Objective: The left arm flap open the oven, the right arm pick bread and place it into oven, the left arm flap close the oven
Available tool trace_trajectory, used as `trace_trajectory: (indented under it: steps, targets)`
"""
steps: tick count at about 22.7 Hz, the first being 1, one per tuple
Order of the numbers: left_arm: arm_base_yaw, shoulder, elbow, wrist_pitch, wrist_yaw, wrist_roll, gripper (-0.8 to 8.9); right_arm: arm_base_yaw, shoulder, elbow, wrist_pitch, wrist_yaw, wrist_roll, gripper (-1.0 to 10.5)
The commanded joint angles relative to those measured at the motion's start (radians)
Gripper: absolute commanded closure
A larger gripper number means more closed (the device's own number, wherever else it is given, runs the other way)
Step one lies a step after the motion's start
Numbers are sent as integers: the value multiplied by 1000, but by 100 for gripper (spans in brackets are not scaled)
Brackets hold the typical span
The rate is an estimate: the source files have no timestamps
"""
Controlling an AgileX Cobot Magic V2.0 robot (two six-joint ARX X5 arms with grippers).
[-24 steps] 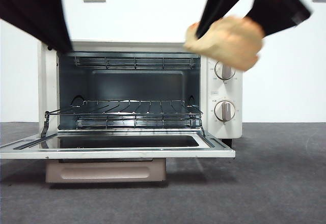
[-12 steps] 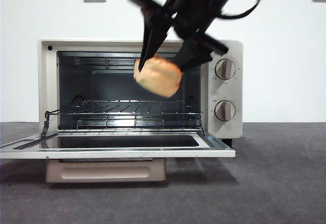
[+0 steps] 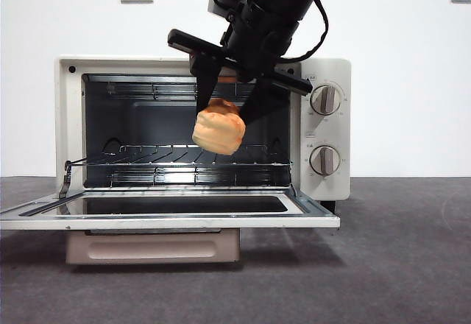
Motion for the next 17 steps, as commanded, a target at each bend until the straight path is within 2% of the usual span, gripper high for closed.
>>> trace_trajectory:
  steps: [1,7,11,17]
  targets:
    - [-3,-8,7,7,3,-3,798,7,30,23,10,29,28,618]
    - [-3,-14,7,5,3,-3,798,5,32,23,10,34,29,611]
    - [-3,-14,7,6,3,-2,798,7,29,23,-2,33,28,549]
    - [-3,-14,6,19,3,-3,798,23,-11,23,-41,31,12,549]
